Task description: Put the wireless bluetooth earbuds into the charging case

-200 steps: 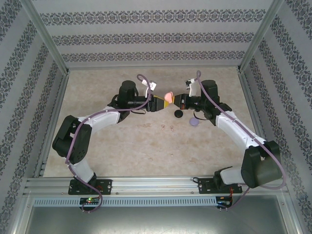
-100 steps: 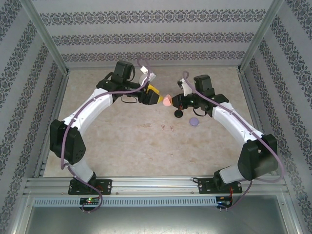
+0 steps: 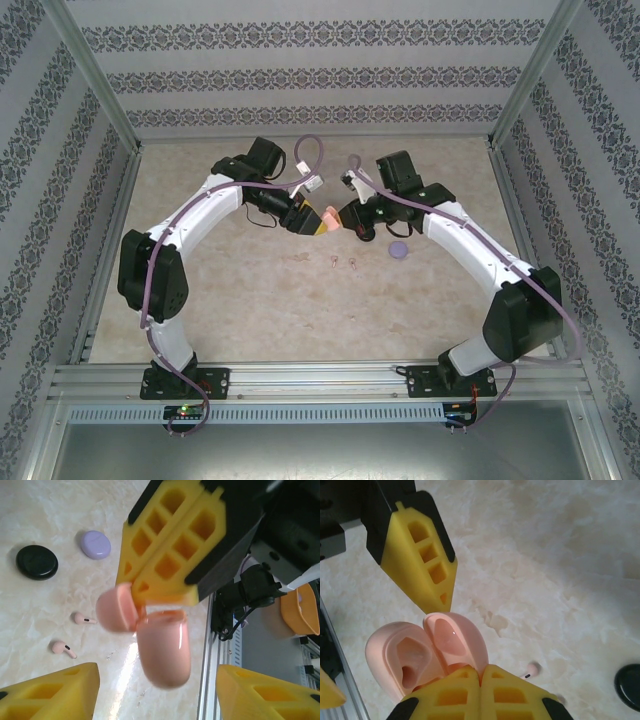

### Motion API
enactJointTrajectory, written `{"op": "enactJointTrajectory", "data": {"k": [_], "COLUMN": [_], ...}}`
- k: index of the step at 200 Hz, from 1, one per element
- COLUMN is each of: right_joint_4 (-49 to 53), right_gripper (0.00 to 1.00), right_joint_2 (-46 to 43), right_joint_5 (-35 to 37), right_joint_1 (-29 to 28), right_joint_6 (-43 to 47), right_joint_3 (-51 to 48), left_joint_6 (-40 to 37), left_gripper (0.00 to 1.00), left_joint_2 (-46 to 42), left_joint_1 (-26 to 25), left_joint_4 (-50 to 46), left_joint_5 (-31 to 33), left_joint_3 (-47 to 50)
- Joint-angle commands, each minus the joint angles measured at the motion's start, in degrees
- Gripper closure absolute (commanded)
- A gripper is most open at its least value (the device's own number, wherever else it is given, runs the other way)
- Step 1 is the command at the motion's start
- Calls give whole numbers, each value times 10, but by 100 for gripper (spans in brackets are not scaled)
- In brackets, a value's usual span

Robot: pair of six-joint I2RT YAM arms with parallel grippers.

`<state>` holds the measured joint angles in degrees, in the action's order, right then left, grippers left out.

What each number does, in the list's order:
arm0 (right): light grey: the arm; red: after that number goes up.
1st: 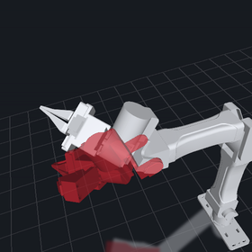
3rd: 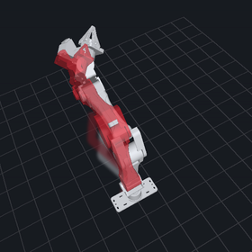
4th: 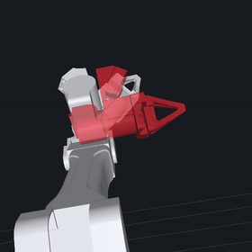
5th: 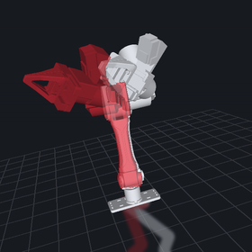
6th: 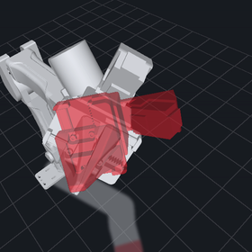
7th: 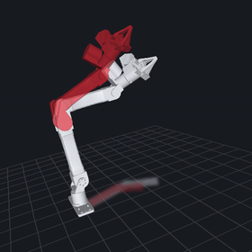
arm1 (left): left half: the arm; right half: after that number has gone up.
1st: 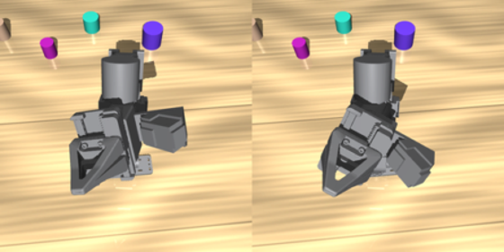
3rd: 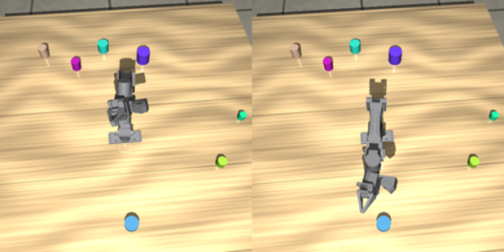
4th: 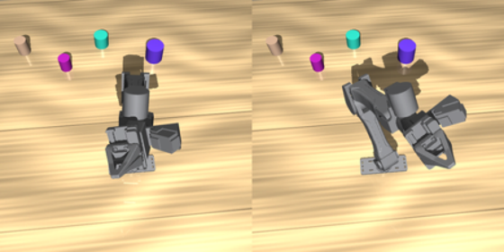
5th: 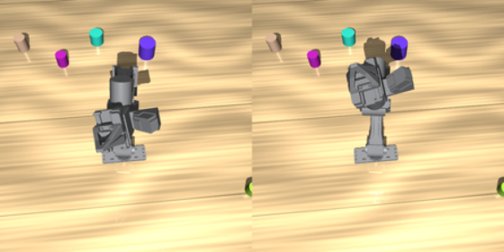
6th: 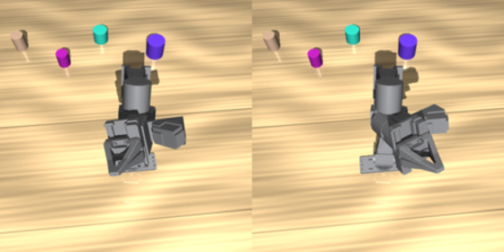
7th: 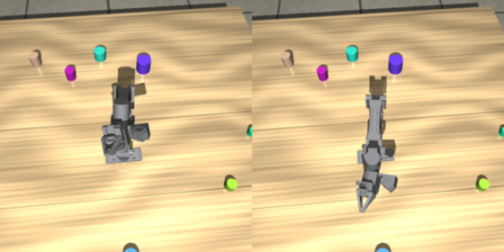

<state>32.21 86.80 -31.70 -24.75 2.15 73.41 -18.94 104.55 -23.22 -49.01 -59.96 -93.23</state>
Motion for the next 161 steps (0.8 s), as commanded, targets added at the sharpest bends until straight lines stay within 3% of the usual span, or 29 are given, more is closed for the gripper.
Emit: {"op": "enactJointTrajectory", "data": {"k": [1, 161], "right_joint_4": [17, 3], "right_gripper": [100, 100], "right_joint_2": [8, 19], "right_joint_5": [17, 20], "right_joint_1": [-11, -29], "right_joint_6": [16, 3], "right_joint_3": [22, 37], "left_joint_6": [-24, -17], "left_gripper": [39, 52], "left_joint_2": [5, 23], "left_joint_1": [1, -1], "left_joint_4": [-24, -3], "left_joint_5": [-23, -58], "left_joint_3": [-20, -3]}}
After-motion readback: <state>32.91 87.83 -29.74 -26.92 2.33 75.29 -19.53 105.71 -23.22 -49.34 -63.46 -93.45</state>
